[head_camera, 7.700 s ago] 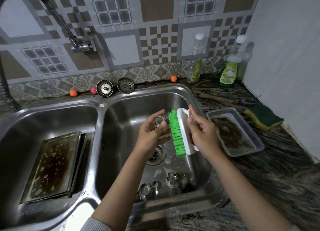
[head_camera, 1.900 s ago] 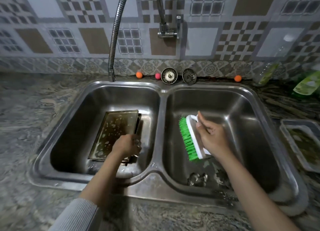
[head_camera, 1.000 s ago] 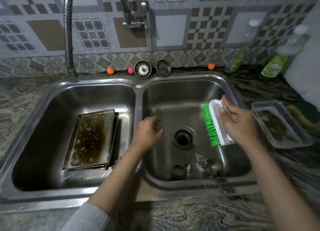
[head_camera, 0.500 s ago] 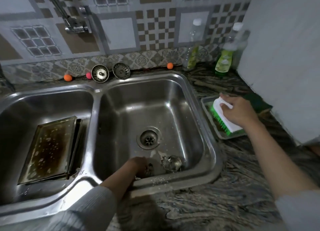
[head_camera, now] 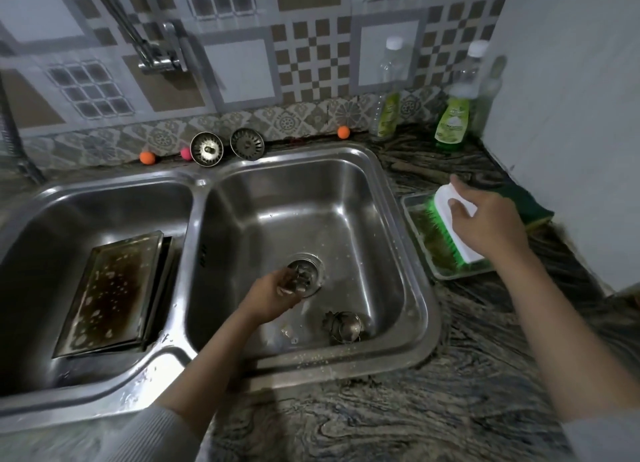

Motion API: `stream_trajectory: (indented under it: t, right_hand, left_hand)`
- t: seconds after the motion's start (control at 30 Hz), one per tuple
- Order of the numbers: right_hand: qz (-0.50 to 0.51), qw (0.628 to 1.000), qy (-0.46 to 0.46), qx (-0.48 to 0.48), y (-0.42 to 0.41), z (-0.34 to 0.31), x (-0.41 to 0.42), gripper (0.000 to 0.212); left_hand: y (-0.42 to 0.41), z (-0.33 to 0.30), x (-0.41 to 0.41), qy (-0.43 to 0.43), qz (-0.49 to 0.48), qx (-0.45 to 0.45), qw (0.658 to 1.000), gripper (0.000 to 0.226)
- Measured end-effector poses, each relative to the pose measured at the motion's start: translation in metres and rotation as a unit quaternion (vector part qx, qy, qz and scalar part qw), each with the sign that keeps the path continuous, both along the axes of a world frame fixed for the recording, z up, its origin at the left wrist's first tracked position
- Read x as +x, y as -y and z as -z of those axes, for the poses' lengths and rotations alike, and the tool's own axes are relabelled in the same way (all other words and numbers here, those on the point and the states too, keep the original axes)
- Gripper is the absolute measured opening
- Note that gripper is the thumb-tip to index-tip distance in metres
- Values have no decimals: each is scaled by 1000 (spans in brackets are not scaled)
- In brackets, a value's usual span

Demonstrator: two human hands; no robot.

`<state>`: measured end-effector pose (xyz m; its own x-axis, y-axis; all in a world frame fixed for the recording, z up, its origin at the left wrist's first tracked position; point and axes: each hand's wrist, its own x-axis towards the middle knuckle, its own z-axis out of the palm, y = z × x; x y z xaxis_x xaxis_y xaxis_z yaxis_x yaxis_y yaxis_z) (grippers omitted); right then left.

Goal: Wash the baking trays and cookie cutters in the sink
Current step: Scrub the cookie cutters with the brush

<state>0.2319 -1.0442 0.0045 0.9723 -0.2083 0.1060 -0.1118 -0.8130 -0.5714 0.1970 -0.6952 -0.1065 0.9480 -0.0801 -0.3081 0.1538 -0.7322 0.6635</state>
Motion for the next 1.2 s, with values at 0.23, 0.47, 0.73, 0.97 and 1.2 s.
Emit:
stream_trajectory:
  t: [0.23,0.47,0.73,0.97,1.2]
  right_hand:
    - [-25,998,63,-13,-11,-27,2,44]
    - [-42,989,92,104,-40,-40,-8,43]
    - [-154,929,86,326,-123,-22,-12,42]
    - [-144,927,93,333,-137,-11,6,40]
    - [-151,925,48,344,-137,-3,-1,38]
  left_hand:
    - [24,-46,-3,-47,-137,-298,943,6]
    - [29,-63,0,-52,-188,-413,889,22]
    - [57,-93,10,-38,-107,-521,846,33]
    - [53,-101,13,48,-66,-475,876,40]
    - [47,-104,14,102,-105,-448,882,41]
